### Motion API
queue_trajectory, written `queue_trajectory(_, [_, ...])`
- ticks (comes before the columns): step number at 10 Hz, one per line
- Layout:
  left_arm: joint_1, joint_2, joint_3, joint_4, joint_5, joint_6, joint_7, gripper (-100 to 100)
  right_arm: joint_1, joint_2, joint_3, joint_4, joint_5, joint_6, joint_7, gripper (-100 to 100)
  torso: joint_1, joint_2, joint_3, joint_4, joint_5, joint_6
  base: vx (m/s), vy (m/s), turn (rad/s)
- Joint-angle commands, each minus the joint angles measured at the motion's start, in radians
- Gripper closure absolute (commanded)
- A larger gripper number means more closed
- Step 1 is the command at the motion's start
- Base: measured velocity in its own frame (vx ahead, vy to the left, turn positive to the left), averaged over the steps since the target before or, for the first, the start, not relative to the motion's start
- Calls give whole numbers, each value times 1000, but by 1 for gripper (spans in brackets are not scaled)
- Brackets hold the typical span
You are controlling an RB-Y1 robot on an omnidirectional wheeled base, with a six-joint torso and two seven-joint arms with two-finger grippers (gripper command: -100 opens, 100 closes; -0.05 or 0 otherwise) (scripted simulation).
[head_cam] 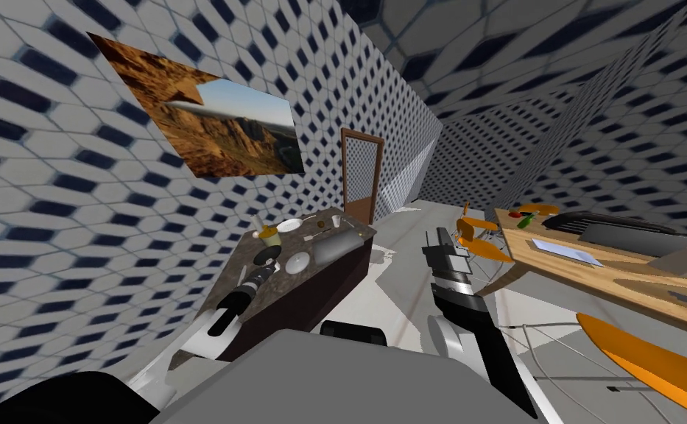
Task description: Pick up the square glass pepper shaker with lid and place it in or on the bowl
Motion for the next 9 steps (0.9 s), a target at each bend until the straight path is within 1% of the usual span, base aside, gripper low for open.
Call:
queue_trajectory(1, [3,21,19,-21,-7,36,8,100,0,0,0,0,0,0,0,0,0,0,0,0,0,0,-42,26,-275])
queue_trajectory(3, [8,51,48,-36,-6,82,23,100,0,0,0,0,0,0,0,0,-1,-1,-1,0,-1,2,-37,33,-301])
queue_trajectory(5, [14,85,76,-39,10,130,43,100,0,0,0,0,0,0,0,0,1,-3,-2,-1,-1,2,-26,65,-317])
queue_trajectory(6, [17,104,90,-37,25,153,54,100,0,0,0,0,0,0,0,0,2,-3,-2,-1,-1,1,-18,95,-188])
queue_trajectory(8, [21,145,114,-30,68,196,79,100,0,0,0,0,0,0,0,0,5,-4,-2,-1,0,0,-13,100,-165])
queue_trajectory(9, [22,156,120,-27,81,206,85,100,0,0,0,0,0,0,0,0,6,-4,-2,-1,1,-1,-16,87,-97])
